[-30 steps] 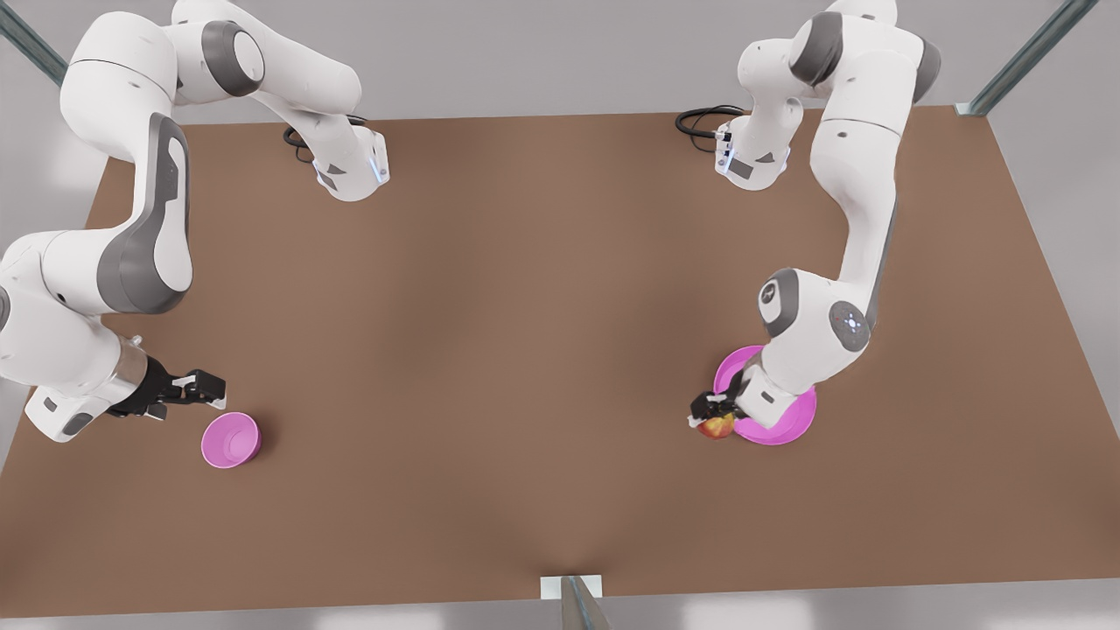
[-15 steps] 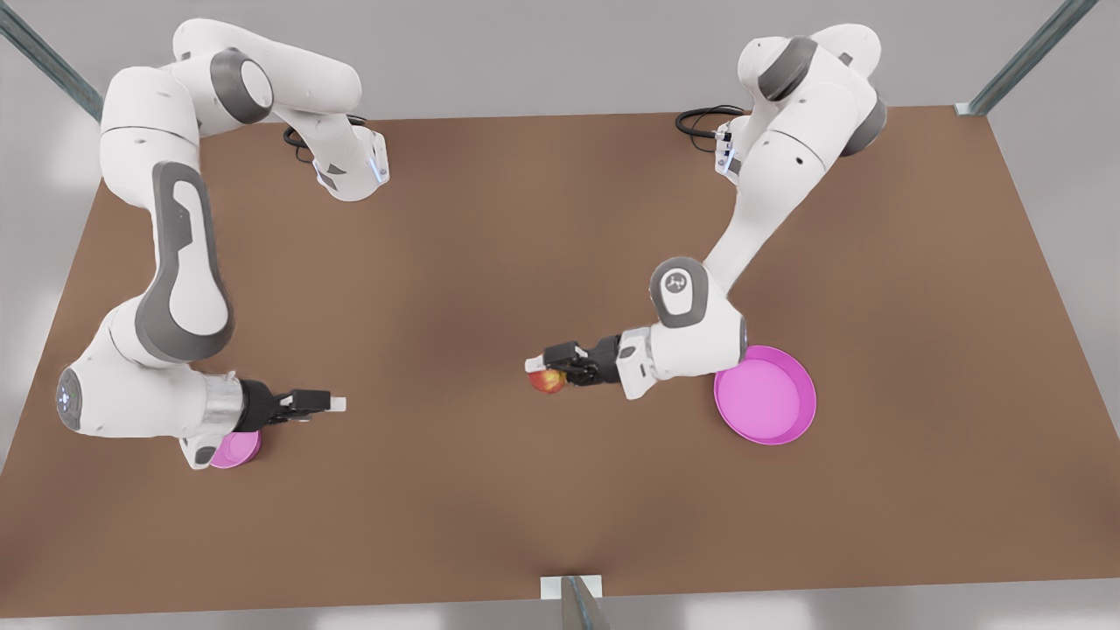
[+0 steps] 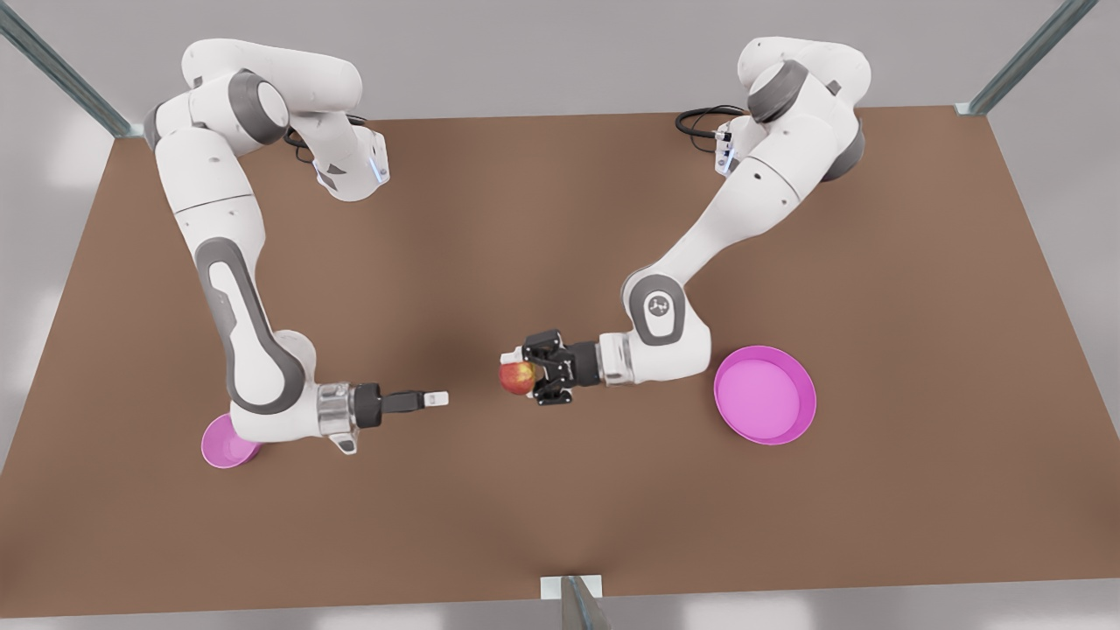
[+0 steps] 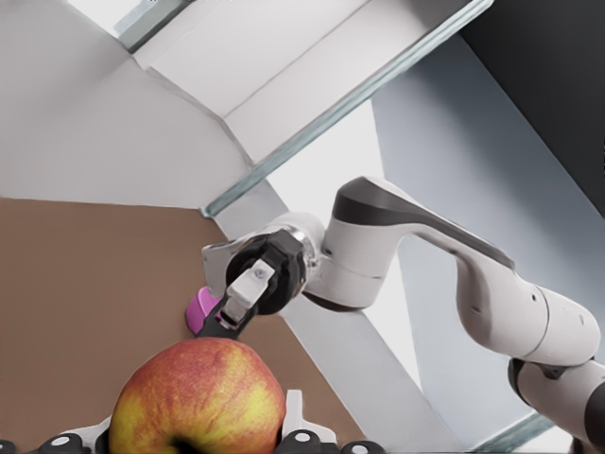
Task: Use the left arm to pick up the apple from the plate, transfer it to the gripper of the right arm, and then use the right arm to place it into the bowl
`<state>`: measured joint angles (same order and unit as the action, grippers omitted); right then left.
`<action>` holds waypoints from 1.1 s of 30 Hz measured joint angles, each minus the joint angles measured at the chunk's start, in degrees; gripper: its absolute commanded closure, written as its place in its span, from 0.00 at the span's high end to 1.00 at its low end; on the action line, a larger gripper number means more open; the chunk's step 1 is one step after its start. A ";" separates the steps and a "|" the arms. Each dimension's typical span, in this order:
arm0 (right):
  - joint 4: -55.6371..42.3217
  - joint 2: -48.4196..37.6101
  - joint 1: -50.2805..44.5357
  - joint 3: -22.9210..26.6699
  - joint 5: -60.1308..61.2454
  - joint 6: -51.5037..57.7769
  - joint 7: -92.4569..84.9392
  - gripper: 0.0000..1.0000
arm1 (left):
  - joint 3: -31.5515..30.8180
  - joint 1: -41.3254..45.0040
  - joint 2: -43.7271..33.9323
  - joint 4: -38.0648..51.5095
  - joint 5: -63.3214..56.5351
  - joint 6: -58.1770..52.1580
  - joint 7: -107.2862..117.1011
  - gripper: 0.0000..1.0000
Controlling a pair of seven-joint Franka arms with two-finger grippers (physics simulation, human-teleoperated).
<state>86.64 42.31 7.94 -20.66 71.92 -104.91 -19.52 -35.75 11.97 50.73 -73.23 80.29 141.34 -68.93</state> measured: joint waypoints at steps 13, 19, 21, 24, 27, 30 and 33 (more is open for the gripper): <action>6.45 -0.34 1.09 -7.72 10.92 -2.48 -17.76 0.99 | -0.52 0.60 1.87 0.66 0.94 0.41 -22.46 0.58; 6.81 -0.16 0.04 -8.48 13.00 -3.15 -22.94 0.99 | -0.53 0.95 2.45 1.08 1.08 0.44 -28.71 0.58; 7.31 -0.09 -0.05 -9.82 13.55 -4.18 -24.35 0.99 | -0.53 1.04 2.58 1.28 1.11 0.45 -30.40 0.58; 7.45 0.11 -0.39 -10.32 14.54 -5.67 -26.17 0.99 | -0.52 1.26 2.93 1.58 1.16 0.47 -32.63 0.58; 7.50 0.13 -1.14 -10.34 16.06 -6.94 -27.47 0.99 | -0.52 1.37 2.99 1.73 1.19 0.50 -34.57 0.58; 7.45 -0.13 -1.95 -10.42 17.28 -8.11 -27.81 0.99 | -0.53 1.34 3.02 1.75 1.23 0.52 -36.23 0.58; 7.43 -0.27 -2.35 -10.81 17.81 -9.25 -27.69 0.99 | -0.52 1.31 3.05 1.75 1.25 0.53 -37.65 0.58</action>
<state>94.07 42.04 5.59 -31.47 89.74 -114.16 -47.21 -36.27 13.27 53.78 -71.48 81.54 141.86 -106.57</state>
